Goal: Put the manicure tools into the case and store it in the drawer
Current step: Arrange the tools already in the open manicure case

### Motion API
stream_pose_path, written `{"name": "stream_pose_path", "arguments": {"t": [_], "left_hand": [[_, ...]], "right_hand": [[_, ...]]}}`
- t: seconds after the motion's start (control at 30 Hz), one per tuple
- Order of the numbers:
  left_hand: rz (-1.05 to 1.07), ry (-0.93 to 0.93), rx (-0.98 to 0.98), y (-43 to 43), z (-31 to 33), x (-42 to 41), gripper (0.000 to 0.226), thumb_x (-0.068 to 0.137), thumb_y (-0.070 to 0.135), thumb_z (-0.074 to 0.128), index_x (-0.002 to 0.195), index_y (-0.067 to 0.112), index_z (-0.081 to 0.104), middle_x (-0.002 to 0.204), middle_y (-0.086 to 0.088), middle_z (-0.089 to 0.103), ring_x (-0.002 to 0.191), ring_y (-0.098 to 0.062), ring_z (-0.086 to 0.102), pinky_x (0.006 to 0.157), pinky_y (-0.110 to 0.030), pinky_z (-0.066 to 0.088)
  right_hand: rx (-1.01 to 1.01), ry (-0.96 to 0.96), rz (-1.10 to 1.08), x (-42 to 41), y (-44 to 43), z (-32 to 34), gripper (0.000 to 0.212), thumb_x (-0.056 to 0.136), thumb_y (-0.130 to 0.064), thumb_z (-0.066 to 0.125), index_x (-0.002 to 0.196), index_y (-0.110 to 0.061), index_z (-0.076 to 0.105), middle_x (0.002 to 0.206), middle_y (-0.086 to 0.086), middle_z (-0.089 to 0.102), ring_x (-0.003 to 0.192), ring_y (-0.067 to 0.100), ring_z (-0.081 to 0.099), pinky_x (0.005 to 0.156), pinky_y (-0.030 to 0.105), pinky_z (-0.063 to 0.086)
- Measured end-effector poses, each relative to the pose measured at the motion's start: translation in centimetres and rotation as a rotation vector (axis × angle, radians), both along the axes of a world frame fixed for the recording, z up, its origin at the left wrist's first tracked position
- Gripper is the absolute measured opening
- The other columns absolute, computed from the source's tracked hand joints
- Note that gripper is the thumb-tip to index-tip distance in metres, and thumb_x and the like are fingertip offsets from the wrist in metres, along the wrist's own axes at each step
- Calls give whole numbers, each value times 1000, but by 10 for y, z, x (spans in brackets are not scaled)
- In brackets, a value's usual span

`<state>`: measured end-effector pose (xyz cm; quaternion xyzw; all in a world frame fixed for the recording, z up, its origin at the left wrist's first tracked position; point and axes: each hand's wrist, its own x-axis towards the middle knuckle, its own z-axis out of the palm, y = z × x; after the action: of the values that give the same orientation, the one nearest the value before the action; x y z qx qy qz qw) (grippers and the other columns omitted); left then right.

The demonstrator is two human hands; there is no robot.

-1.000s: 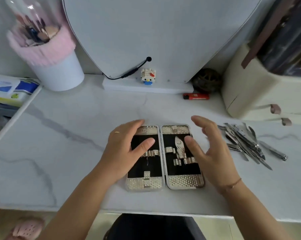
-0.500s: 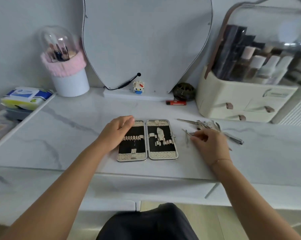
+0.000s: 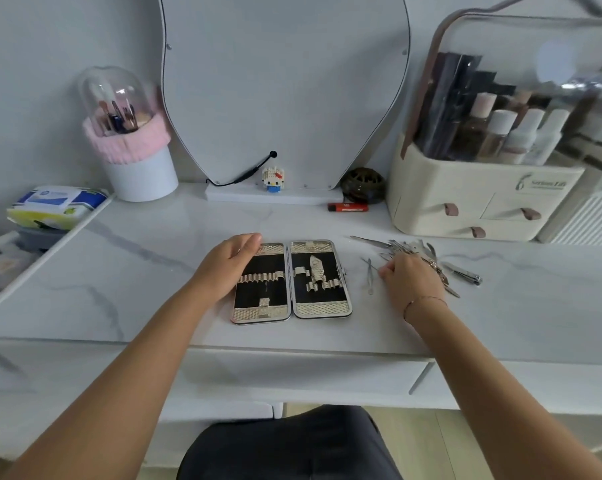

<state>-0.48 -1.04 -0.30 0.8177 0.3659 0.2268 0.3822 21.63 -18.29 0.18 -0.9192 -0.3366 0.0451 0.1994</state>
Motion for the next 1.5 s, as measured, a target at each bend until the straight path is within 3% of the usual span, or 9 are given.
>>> {"name": "stream_pose_path", "arguments": {"t": [0.1, 0.27, 0.43, 0.57, 0.67, 0.77, 0.93, 1.1, 1.5], "left_hand": [[-9, -16, -18, 2, -1, -1, 68, 84, 66, 27, 131, 24, 53, 127, 4, 59, 121, -14, 50, 100, -30, 33], [-21, -27, -9, 3, -2, 0, 69, 84, 66, 26, 133, 24, 51, 131, 5, 56, 123, -13, 47, 102, -30, 32], [-17, -46, -31, 2, -2, -1, 68, 84, 66, 26, 131, 25, 52, 127, 8, 56, 119, -10, 47, 98, -28, 31], [-17, -57, -44, 2, -1, -1, 68, 83, 65, 26, 129, 25, 54, 121, 10, 57, 114, -9, 48, 94, -27, 31], [-17, -60, -43, 3, -2, -1, 65, 85, 64, 27, 127, 24, 56, 119, 8, 59, 113, -11, 50, 94, -28, 32], [-11, -67, -58, 4, -3, -1, 65, 85, 64, 27, 125, 23, 57, 118, 7, 60, 113, -12, 52, 94, -28, 33], [-3, -54, -58, 4, -2, -1, 69, 82, 67, 26, 127, 25, 56, 121, 7, 59, 114, -11, 51, 95, -28, 33], [-14, -54, -59, 3, -1, -1, 67, 83, 66, 26, 127, 25, 56, 122, 9, 58, 115, -10, 50, 96, -28, 33], [-12, -39, -46, 1, 1, -1, 67, 83, 65, 25, 127, 25, 56, 117, 12, 57, 112, -8, 49, 93, -27, 32]], "right_hand": [[76, 27, -33, 0, -1, -2, 21, 90, -19, 45, 73, -12, 55, 88, 11, 55, 81, 29, 49, 68, 30, 35], [231, 97, -36, 4, -3, 3, 18, 89, -11, 48, 77, 0, 56, 83, 19, 58, 81, 33, 49, 66, 32, 36], [311, 136, 35, 13, -5, 6, 3, 83, -12, 62, 86, -11, 63, 75, -1, 56, 77, 19, 50, 69, 24, 34], [424, 227, 52, 23, -4, 1, 19, 83, -11, 63, 101, -12, 60, 61, 3, 61, 69, 22, 56, 69, 28, 44], [522, 368, 100, 24, -2, 2, 34, 86, -4, 59, 119, -9, 54, 63, 8, 63, 50, 11, 57, 59, 25, 52], [631, 544, 214, 17, 2, 9, 46, 87, 5, 56, 127, -14, 46, 69, 18, 63, 49, 15, 60, 53, 21, 54], [554, 711, 359, 1, 17, 19, 42, 85, 2, 60, 123, -14, 50, 71, 15, 67, 58, 15, 66, 64, 41, 58], [465, 646, 405, -4, 36, 20, 33, 84, -4, 64, 116, -9, 57, 65, 8, 68, 53, 6, 62, 53, 15, 47], [390, 489, 456, -4, 54, 11, 27, 84, -10, 65, 111, -11, 63, 76, 11, 71, 45, -1, 51, 54, 11, 44]]}}
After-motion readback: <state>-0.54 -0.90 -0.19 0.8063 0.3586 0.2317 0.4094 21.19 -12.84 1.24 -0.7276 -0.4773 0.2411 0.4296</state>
